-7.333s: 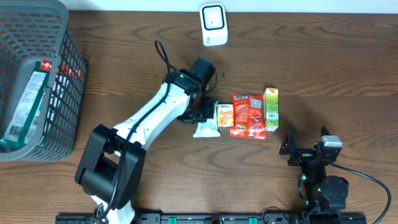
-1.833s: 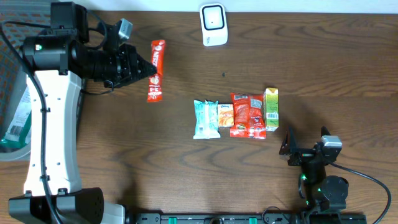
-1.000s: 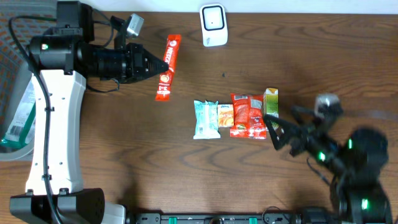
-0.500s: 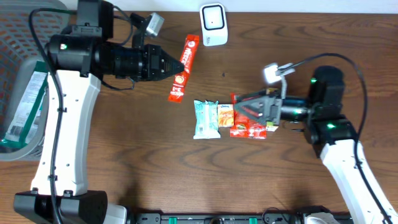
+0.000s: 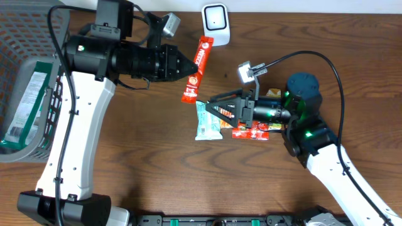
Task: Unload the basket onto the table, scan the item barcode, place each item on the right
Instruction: 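Reach the right gripper toward the Nescafe stick and grasp it, then lower the Nescafe stick onto the table left of the wipes with the right gripper, then raise the right gripper away from the items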
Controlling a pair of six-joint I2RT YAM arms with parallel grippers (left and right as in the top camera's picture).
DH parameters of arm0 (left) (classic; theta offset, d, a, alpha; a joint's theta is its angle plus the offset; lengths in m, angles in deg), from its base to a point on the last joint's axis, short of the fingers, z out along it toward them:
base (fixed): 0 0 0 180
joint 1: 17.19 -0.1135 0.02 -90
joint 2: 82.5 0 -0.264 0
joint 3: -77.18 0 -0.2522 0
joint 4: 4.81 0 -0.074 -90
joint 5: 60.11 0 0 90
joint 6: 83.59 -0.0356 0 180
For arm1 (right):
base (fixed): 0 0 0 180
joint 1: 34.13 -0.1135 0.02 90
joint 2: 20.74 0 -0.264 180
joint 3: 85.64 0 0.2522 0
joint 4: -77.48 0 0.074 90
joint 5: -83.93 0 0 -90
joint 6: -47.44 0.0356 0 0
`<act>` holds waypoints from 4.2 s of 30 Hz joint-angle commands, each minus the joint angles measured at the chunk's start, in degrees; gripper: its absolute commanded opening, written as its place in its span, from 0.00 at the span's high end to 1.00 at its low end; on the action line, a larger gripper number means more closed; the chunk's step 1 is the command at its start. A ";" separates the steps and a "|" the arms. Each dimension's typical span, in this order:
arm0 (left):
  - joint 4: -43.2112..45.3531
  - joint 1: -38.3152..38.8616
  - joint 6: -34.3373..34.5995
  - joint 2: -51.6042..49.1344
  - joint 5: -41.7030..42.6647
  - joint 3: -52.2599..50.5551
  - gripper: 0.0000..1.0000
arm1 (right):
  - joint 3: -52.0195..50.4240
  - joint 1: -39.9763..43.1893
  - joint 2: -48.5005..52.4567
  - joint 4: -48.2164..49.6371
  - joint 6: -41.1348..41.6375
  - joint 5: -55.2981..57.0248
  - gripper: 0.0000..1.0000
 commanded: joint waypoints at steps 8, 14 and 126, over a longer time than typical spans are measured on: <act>0.22 1.84 3.26 -0.55 -0.28 -0.13 0.93 | 0.74 -5.07 -0.39 7.21 2.38 8.94 0.55; 0.22 1.84 3.26 -0.55 -0.28 -0.13 0.92 | 0.74 -6.95 0.31 7.26 1.49 13.33 0.58; 3.67 -12.04 12.70 -0.57 -38.25 -10.82 0.43 | 29.64 -5.70 38.27 -39.76 -54.71 28.79 0.24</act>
